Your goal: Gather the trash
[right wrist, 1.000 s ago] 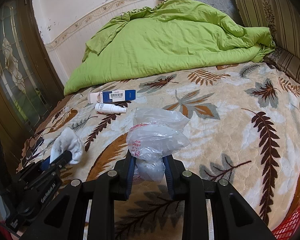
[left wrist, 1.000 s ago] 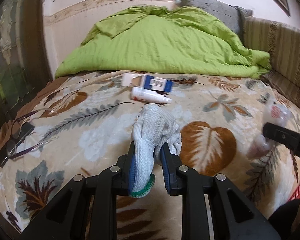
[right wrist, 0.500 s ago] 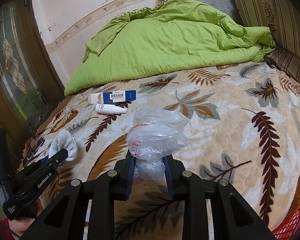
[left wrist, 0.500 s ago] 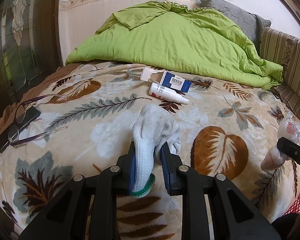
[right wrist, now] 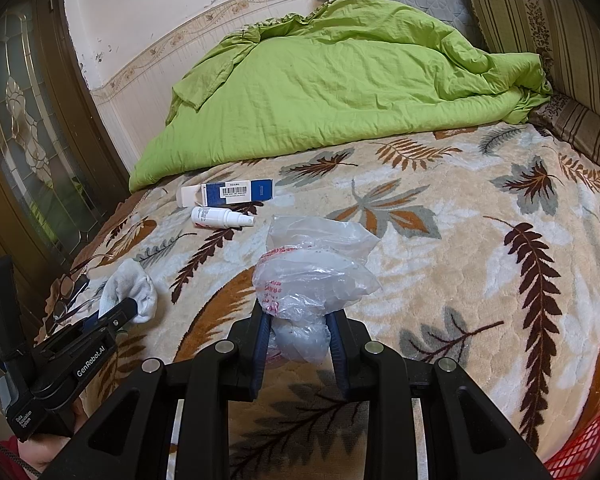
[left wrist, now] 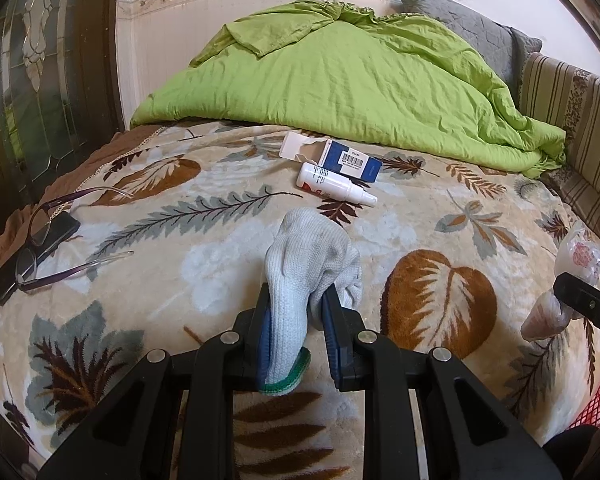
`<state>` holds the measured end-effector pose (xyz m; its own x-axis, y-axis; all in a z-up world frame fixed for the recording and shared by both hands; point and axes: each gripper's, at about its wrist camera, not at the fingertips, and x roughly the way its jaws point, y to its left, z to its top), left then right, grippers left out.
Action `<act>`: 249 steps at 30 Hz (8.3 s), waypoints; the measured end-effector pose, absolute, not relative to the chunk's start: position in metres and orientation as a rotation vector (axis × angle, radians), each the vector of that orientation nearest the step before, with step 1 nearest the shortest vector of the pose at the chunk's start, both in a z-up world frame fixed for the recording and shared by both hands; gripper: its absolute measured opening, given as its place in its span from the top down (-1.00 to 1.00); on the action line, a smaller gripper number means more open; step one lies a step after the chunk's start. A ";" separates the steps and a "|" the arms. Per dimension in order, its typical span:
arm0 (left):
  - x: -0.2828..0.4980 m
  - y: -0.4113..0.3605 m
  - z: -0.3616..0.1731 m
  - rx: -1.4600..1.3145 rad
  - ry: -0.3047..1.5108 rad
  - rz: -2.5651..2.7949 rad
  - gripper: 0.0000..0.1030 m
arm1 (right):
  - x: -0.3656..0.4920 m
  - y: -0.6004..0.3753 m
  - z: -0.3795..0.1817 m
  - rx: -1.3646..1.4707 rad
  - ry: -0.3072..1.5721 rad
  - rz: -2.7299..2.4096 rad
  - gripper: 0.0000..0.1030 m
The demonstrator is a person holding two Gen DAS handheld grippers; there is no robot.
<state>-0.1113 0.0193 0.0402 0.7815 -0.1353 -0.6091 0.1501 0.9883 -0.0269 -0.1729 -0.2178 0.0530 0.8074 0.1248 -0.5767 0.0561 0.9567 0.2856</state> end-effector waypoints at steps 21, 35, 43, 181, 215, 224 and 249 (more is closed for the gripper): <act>-0.111 0.018 0.040 0.024 0.658 -0.155 0.58 | -0.173 -0.218 0.053 0.300 0.633 0.040 0.43; -0.112 0.017 0.040 0.026 0.658 -0.154 0.58 | -0.173 -0.219 0.053 0.301 0.632 0.042 0.43; -0.128 0.000 0.042 0.051 0.648 -0.286 0.58 | -0.188 -0.231 0.056 0.390 0.627 0.031 0.43; -0.140 -0.010 0.067 0.110 0.593 -0.300 0.34 | -0.154 -0.198 0.051 0.303 0.749 0.096 0.22; -0.111 -0.007 0.013 0.047 0.858 -0.340 0.32 | -0.169 -0.200 0.044 0.343 0.709 0.103 0.21; -0.124 0.003 0.035 0.011 0.706 -0.300 0.34 | -0.172 -0.204 0.045 0.357 0.683 0.116 0.21; -0.138 -0.021 0.039 0.152 0.632 -0.292 0.34 | -0.173 -0.203 0.046 0.353 0.682 0.119 0.21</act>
<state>-0.1376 -0.0213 0.0391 0.7681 -0.2217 -0.6008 0.3135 0.9482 0.0509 -0.1727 -0.2029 0.0461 0.7724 0.2217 -0.5952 0.0069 0.9341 0.3569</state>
